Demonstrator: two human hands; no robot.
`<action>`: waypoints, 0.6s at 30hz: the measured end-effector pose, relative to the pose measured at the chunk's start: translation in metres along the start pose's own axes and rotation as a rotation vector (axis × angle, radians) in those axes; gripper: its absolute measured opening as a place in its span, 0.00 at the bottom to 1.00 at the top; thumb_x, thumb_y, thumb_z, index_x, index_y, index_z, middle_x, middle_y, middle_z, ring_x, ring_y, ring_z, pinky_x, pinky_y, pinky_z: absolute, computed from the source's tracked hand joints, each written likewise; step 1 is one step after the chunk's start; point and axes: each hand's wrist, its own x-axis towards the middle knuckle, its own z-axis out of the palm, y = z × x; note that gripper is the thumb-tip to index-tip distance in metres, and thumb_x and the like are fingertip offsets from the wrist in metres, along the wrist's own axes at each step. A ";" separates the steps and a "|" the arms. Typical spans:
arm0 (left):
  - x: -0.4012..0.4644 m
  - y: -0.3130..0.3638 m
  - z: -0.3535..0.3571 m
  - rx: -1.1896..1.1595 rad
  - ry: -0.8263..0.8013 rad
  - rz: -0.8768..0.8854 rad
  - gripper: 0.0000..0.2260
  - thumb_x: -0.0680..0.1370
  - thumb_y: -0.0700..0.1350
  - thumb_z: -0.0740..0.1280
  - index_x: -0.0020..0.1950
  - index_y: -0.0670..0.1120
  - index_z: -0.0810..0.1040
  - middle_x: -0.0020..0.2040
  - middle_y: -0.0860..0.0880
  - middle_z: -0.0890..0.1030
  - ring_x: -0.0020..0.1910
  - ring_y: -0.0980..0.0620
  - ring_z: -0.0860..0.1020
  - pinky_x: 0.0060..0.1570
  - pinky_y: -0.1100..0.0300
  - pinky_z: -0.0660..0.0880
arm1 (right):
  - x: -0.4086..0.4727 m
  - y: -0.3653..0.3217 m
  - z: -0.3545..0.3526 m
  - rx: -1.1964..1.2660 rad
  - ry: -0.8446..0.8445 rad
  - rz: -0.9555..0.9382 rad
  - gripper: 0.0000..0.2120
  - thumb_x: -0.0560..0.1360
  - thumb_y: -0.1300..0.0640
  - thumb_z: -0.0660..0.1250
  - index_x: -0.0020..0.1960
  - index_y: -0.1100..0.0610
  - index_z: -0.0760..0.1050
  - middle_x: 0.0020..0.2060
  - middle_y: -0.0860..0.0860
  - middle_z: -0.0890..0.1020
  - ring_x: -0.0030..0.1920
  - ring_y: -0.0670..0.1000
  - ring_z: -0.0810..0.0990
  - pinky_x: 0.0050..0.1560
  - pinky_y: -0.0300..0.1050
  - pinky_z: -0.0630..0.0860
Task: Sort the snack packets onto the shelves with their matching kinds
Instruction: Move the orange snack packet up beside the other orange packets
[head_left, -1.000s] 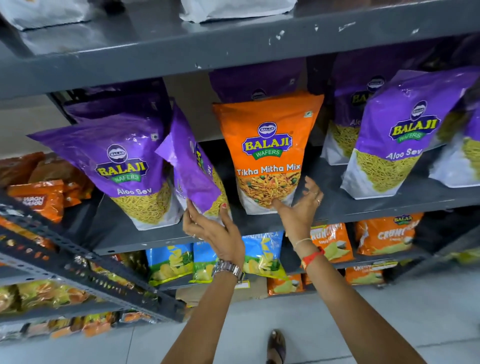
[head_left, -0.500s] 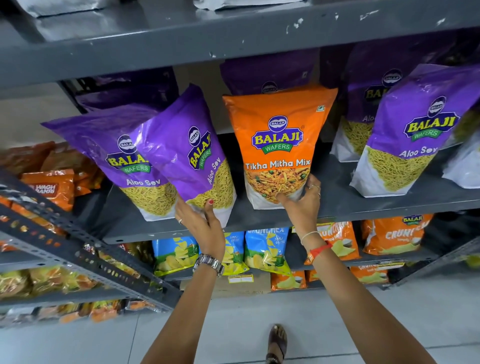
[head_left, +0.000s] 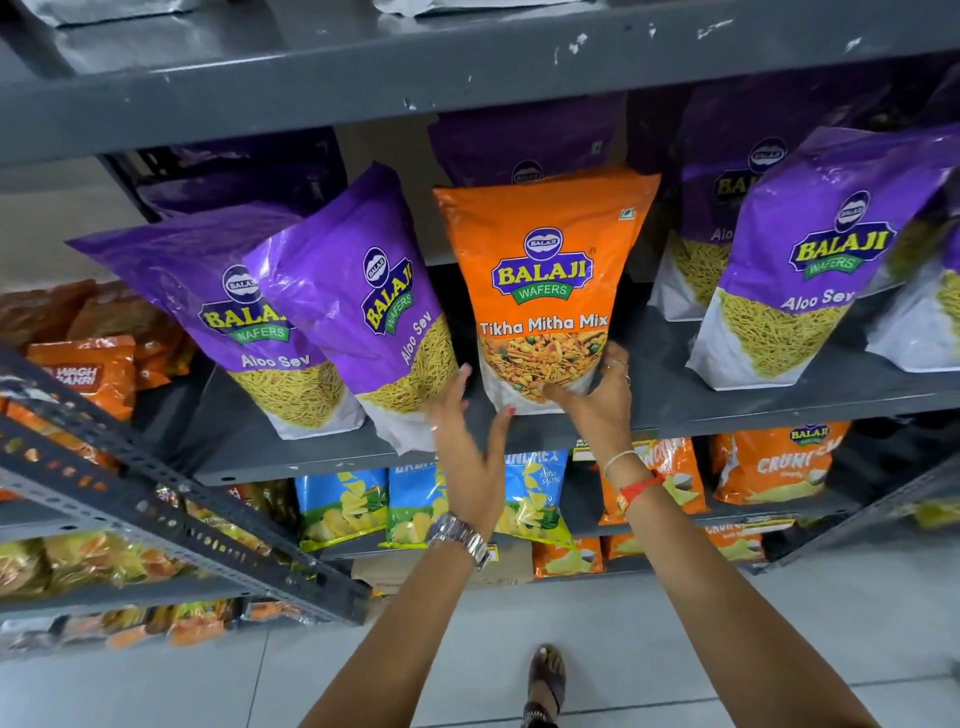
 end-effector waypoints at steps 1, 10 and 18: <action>0.007 -0.001 0.008 -0.037 -0.083 -0.052 0.28 0.73 0.42 0.69 0.70 0.46 0.62 0.67 0.54 0.65 0.68 0.65 0.63 0.65 0.69 0.63 | 0.000 0.000 -0.001 -0.004 -0.020 -0.004 0.41 0.58 0.58 0.80 0.65 0.56 0.64 0.61 0.58 0.76 0.61 0.55 0.75 0.58 0.47 0.73; 0.053 -0.012 0.044 -0.203 -0.259 -0.403 0.31 0.68 0.32 0.71 0.67 0.37 0.61 0.64 0.38 0.73 0.58 0.50 0.73 0.50 0.68 0.75 | 0.000 0.002 -0.016 -0.030 -0.121 -0.057 0.35 0.62 0.56 0.79 0.64 0.56 0.67 0.60 0.55 0.78 0.61 0.52 0.75 0.58 0.47 0.73; 0.019 0.003 0.019 -0.106 -0.247 -0.346 0.24 0.70 0.36 0.70 0.63 0.38 0.66 0.61 0.40 0.76 0.58 0.46 0.75 0.54 0.59 0.71 | -0.040 -0.005 -0.034 -0.049 -0.074 -0.090 0.26 0.61 0.62 0.78 0.56 0.60 0.72 0.48 0.51 0.79 0.50 0.50 0.78 0.43 0.24 0.73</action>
